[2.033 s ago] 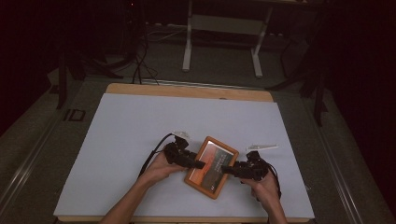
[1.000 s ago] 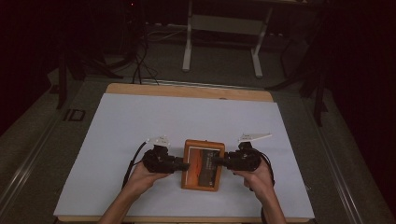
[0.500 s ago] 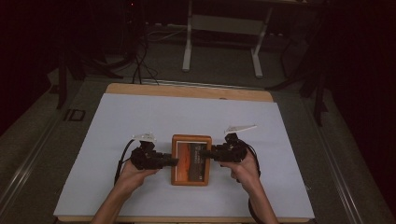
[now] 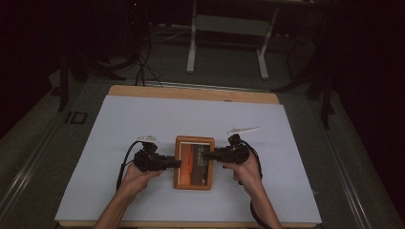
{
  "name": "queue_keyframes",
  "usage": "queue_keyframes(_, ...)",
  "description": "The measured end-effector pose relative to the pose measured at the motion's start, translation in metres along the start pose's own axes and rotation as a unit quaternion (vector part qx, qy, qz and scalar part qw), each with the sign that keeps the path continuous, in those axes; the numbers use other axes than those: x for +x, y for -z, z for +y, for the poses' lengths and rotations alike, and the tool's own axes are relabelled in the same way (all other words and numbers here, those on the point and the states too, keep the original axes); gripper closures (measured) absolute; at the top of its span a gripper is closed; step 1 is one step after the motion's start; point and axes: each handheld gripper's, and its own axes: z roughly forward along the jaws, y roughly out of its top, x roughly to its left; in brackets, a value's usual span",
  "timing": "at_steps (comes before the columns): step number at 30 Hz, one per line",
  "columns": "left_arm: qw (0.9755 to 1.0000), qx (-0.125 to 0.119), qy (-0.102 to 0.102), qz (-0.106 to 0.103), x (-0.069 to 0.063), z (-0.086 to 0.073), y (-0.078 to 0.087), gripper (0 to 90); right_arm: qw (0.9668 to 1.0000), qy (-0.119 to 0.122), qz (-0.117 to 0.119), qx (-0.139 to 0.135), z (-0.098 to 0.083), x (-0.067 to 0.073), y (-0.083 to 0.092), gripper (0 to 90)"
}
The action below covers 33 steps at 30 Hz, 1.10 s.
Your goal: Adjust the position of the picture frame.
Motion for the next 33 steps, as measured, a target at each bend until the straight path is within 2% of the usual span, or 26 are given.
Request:
queue_keyframes(3,0.9999,0.003,0.003,0.013,0.001,0.002,-0.002,66.6,1.0000,-0.005,-0.003,0.000,0.001,-0.003,-0.003,58.9)
queue_keyframes(9,0.9995,0.009,0.006,0.031,0.002,0.005,-0.007,64.8,0.9995,-0.033,-0.003,0.000,-0.002,-0.013,-0.005,58.6)
queue_keyframes(11,0.9995,0.009,0.006,0.031,0.002,0.005,-0.007,64.5,0.9992,-0.039,-0.003,0.002,-0.002,-0.015,-0.006,58.6)
queue_keyframes(12,0.9989,0.011,0.010,0.044,0.001,0.006,-0.009,64.4,0.9992,-0.039,-0.003,0.002,-0.002,-0.015,-0.006,58.1)
queue_keyframes(14,0.9983,0.013,0.021,0.052,0.002,0.006,-0.010,64.4,0.9982,-0.059,-0.006,0.003,-0.002,-0.022,-0.011,56.3)
queue_keyframes(19,0.9977,0.016,0.040,0.052,0.005,0.006,-0.010,64.4,0.9971,-0.076,-0.006,0.004,-0.001,-0.027,-0.016,54.8)
queue_keyframes(20,0.9972,0.016,0.052,0.052,0.006,0.005,-0.011,64.4,0.9968,-0.079,-0.006,0.006,0.000,-0.028,-0.018,54.4)
queue_keyframes(21,0.9972,0.016,0.052,0.052,0.006,0.005,-0.011,64.3,0.9968,-0.080,-0.007,0.008,0.000,-0.029,-0.019,53.9)
queue_keyframes(23,0.9962,0.020,0.067,0.052,0.010,0.005,-0.012,64.1,0.9964,-0.083,-0.006,0.014,0.002,-0.031,-0.023,52.9)
queue_keyframes(30,0.9954,0.029,0.084,0.038,0.022,0.004,-0.020,60.9,0.9943,-0.100,-0.014,0.033,0.002,-0.041,-0.033,48.2)
queue_keyframes(33,0.9952,0.032,0.083,0.041,0.023,0.004,-0.022,58.5,0.9941,-0.100,-0.019,0.038,0.001,-0.043,-0.035,46.8)
